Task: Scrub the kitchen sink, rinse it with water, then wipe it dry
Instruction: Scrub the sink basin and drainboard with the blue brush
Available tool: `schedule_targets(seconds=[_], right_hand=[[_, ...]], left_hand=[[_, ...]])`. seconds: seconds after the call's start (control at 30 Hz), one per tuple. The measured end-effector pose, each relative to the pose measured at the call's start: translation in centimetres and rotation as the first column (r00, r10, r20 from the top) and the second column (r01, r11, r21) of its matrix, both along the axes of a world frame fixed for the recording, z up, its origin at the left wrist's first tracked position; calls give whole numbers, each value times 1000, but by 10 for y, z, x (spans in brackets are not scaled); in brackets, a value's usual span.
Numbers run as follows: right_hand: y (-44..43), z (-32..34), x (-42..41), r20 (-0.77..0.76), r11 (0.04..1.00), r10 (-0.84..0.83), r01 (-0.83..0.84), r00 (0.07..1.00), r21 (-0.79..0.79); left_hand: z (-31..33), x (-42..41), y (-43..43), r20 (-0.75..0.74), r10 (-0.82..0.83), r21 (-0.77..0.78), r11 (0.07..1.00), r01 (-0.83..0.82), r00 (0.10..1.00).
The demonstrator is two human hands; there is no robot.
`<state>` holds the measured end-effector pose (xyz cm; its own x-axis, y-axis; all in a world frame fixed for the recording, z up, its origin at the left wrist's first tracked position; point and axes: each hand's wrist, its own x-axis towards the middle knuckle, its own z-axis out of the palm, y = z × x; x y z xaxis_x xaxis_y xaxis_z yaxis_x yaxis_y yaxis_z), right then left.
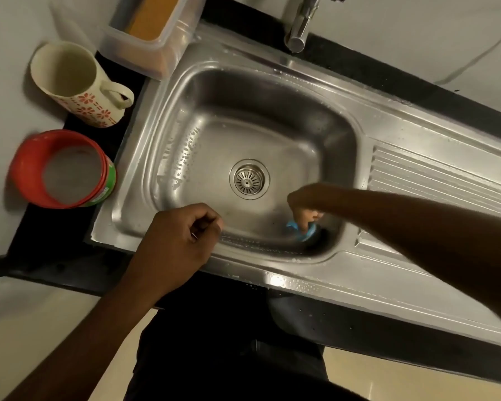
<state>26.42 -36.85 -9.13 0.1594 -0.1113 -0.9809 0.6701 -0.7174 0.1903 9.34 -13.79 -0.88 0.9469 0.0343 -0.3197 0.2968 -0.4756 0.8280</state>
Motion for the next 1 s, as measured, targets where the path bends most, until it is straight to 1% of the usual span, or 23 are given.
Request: schedule_targets(seconds=[0.07,0.1,0.13,0.17,0.2,0.23,0.27,0.3,0.37,0.4,0.43,0.5,0.53,0.57,0.63,0.67,0.73,0.77,0.83,0.87,0.9,0.97,1.0], right_hand=[[5,1,30,-86,990,39,-50,996,-129],[2,3,43,-47,987,50,-56,998,-148],[-1,13,55,40,988,95,-90,995,-124],[-5,24,61,201,987,157,-147,967,-65],[-11,34,62,360,984,160,-175,919,9],[-16,35,57,487,978,122,-189,865,92],[-19,36,47,554,970,44,-167,831,174],[-21,30,35,545,966,-25,-119,838,227],[-20,16,3,401,968,-99,-5,911,250],[-17,10,-11,306,972,-126,55,944,230],[-14,7,-21,218,976,-120,74,969,205],[-9,12,-19,130,986,-82,61,988,158],[-10,18,-9,93,995,-66,59,993,82],[-13,19,5,67,995,-100,99,993,13],[-21,19,32,97,975,-194,203,976,-93],[-27,14,43,143,973,-196,211,970,-94],[-40,3,54,252,978,-206,209,945,15],[-43,3,55,280,983,-182,170,943,68],[-41,5,44,350,976,-112,37,930,214],[-37,7,30,348,963,-129,33,929,269],[-34,4,14,310,951,-163,66,937,301],[-27,0,-20,174,946,-199,143,964,290],[-24,-1,-29,132,950,-197,156,971,269]], left_hand=[[0,0,0,-5,-20,-1,1000,20,1000],[0,1,0,-3,-26,-1,1000,26,1000],[1,0,-1,-2,-27,-7,1000,27,1000],[1,-1,-2,-2,-22,-18,1000,22,1000],[3,-2,-4,-2,-15,-30,999,14,1000],[4,-3,-5,-4,-10,-36,999,10,1000],[5,-4,-6,-4,-9,-37,999,8,1000],[6,-5,-7,-4,-7,-34,999,7,1000],[5,-7,-6,-6,-8,-20,1000,8,1000],[5,-8,-5,-2,-13,-13,1000,13,1000],[5,-8,-4,3,-16,-8,1000,16,1000],[4,-10,-3,-1,-21,-7,1000,21,1000],[5,-10,-4,-4,-25,-7,1000,25,1000],[4,-11,-4,-6,-31,-7,1000,31,1000],[5,-11,-3,3,-40,-3,999,40,999],[6,-11,-3,7,-42,0,999,42,999],[7,-13,-5,15,-44,2,999,44,999],[8,-15,-6,14,-43,0,999,43,999],[9,-17,-8,3,-43,-7,999,43,999],[9,-17,-8,2,-45,-7,999,45,999],[9,-18,-7,2,-47,-4,999,47,999],[8,-17,-5,14,-44,4,999,44,999],[8,-17,-4,22,-37,6,999,37,999]])
